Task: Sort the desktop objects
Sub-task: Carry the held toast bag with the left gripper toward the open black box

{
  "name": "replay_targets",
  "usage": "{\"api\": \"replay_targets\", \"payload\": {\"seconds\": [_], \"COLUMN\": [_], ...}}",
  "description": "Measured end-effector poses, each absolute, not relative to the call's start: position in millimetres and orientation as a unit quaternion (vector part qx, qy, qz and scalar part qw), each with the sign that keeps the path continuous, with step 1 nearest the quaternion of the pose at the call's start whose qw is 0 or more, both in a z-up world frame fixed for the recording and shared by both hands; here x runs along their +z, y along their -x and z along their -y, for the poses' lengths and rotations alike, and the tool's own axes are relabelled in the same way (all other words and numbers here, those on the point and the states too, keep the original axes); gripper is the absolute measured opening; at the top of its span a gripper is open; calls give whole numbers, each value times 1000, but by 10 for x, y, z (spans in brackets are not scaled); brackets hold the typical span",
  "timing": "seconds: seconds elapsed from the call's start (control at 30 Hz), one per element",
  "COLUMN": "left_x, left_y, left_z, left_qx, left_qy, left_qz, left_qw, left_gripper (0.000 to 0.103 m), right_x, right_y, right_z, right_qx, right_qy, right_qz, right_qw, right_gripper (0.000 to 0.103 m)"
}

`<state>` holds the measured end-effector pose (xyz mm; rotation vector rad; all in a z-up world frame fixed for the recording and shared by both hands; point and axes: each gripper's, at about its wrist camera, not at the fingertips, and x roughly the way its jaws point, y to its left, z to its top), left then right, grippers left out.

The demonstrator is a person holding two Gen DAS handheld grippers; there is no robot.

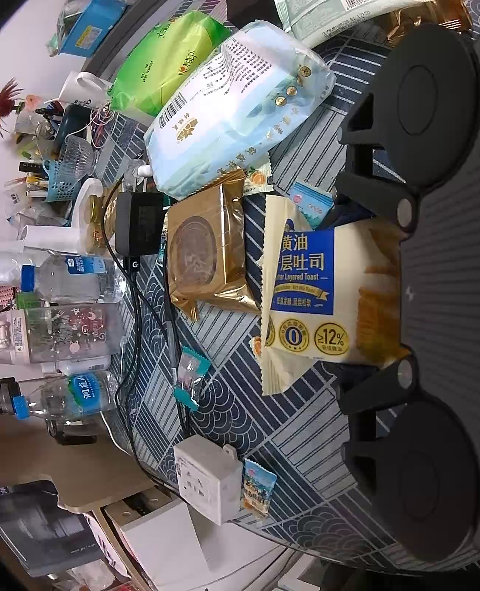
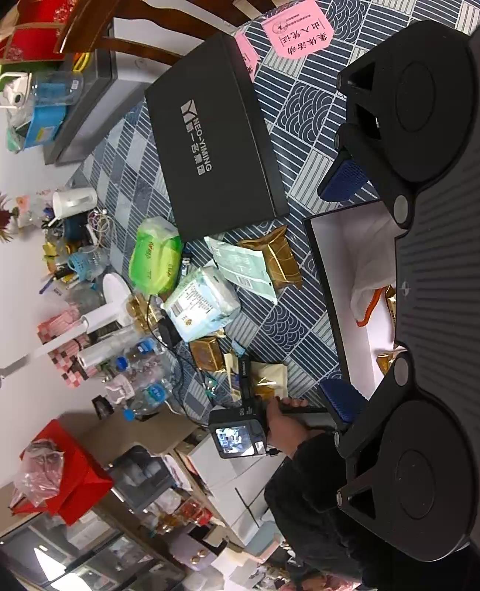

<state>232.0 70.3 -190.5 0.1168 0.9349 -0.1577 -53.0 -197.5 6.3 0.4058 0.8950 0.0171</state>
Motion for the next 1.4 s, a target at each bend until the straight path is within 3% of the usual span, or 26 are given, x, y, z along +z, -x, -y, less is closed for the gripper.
{"api": "replay_targets", "payload": {"seconds": [0.37,1.4], "left_x": [-1838,-921], "left_y": [-2274,-1775], "left_z": [-706,-519], "left_qx": [-68,-86], "left_qy": [-55,-63], "left_qz": [-466,-428], "left_qw": [881,897], "left_gripper": [70,69], "right_x": [90,671], "right_y": [619,1360], "right_z": [2010,1839], "right_qx": [5,23], "right_qy": [-204,-215], "right_qz": [-424,-363], "right_qw": [883,906], "right_gripper": [103,103]}}
